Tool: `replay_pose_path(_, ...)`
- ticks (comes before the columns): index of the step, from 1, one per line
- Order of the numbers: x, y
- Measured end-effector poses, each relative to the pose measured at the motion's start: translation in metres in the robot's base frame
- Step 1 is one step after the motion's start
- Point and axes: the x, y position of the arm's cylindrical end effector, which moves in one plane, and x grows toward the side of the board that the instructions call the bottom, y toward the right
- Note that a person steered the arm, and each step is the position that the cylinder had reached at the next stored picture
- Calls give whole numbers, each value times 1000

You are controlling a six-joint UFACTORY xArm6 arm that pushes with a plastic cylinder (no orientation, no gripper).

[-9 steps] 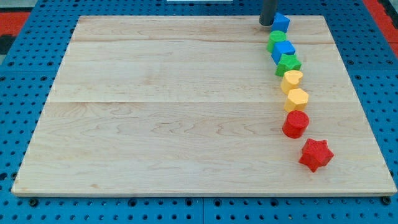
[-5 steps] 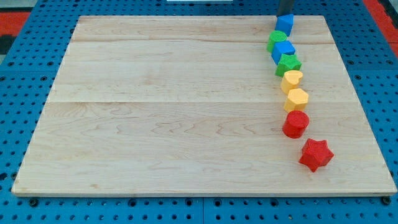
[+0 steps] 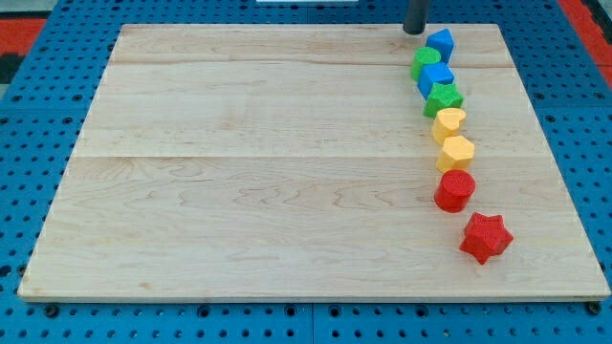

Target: Push the triangle into the green circle

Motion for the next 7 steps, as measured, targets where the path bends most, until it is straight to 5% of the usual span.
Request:
replay_pose_path(2,0,113)
replay_pose_path(4,38,60)
replay_pose_path(7,38,21)
